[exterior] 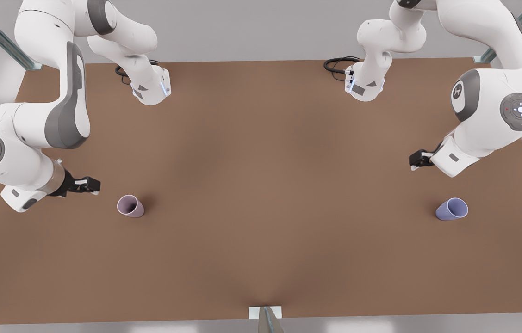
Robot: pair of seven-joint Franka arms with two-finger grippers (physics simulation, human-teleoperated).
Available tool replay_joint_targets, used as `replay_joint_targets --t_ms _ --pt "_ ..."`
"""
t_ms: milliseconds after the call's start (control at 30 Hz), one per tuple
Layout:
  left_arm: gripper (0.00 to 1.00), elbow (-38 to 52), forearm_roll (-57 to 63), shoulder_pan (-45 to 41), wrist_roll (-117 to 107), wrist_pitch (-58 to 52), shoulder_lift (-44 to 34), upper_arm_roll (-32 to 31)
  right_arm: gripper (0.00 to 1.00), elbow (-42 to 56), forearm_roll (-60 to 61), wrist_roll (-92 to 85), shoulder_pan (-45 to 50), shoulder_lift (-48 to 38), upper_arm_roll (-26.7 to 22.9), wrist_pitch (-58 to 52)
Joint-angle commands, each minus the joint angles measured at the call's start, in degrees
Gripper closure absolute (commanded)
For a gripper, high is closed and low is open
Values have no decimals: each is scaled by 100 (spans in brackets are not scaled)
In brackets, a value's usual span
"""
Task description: Stack the cups, with the pink cup at the bottom and the purple cup at the top
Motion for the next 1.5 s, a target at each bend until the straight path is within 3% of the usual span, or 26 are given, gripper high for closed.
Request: replay_joint_targets --t_ms 0,333,833,1467 --pt "0 -3 -7 3 -283 206 -8 9 0 2 0 -179 8 -4 -1 144" --pt "0 -143 2 -164 -266 285 344 281 0 -1043 61 32 228 225 -1 1391" --pt "0 -143 -33 -367 -310 -23 282 457 0 -3451 562 24 69 -74 -168 3659" --pt "0 -82 2 -419 -292 -23 423 475 0 -3583 755 15 -98 260 -220 4108"
